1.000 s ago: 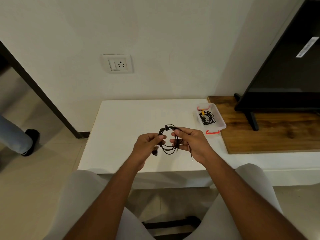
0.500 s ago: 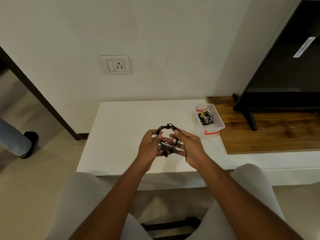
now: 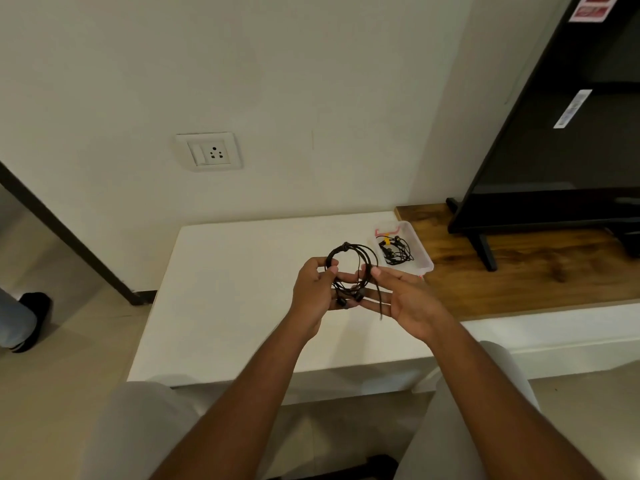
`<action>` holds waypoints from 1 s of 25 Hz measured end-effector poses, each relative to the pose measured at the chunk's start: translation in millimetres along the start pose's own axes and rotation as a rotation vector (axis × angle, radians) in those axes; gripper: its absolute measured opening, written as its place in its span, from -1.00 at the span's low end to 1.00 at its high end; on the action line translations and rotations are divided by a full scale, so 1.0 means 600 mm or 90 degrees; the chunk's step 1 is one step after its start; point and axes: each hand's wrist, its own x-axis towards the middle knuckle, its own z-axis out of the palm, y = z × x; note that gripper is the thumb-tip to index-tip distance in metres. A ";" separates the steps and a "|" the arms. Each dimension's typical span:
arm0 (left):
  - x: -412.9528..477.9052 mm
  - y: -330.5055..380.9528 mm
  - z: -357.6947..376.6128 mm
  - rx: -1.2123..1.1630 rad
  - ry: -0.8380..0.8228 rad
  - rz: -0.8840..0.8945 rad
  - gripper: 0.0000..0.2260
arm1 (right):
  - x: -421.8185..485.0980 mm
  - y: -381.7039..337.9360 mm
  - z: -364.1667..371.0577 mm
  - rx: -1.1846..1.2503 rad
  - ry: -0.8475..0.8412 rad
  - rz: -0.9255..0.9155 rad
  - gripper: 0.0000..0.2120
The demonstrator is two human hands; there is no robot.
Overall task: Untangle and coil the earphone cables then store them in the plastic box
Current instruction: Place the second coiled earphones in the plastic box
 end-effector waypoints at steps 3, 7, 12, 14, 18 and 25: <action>0.021 0.013 0.041 0.002 -0.015 -0.001 -0.89 | 0.014 -0.028 -0.028 0.008 0.059 -0.021 -0.75; 0.095 0.036 0.114 -0.022 -0.025 -0.008 -0.93 | 0.054 -0.084 -0.060 -0.064 0.173 -0.102 -0.78; 0.197 0.010 0.205 0.052 0.002 -0.071 -0.91 | 0.145 -0.117 -0.121 -0.301 0.351 -0.151 -0.79; 0.226 -0.017 0.222 0.151 -0.002 -0.105 -0.84 | 0.164 -0.113 -0.146 -0.394 0.352 -0.123 -0.78; 0.262 -0.038 0.246 0.355 -0.048 -0.162 -0.78 | 0.178 -0.100 -0.176 -0.614 0.331 -0.103 -0.81; 0.294 -0.039 0.247 0.402 -0.007 -0.128 -0.81 | 0.193 -0.090 -0.175 -0.655 0.355 -0.099 -0.84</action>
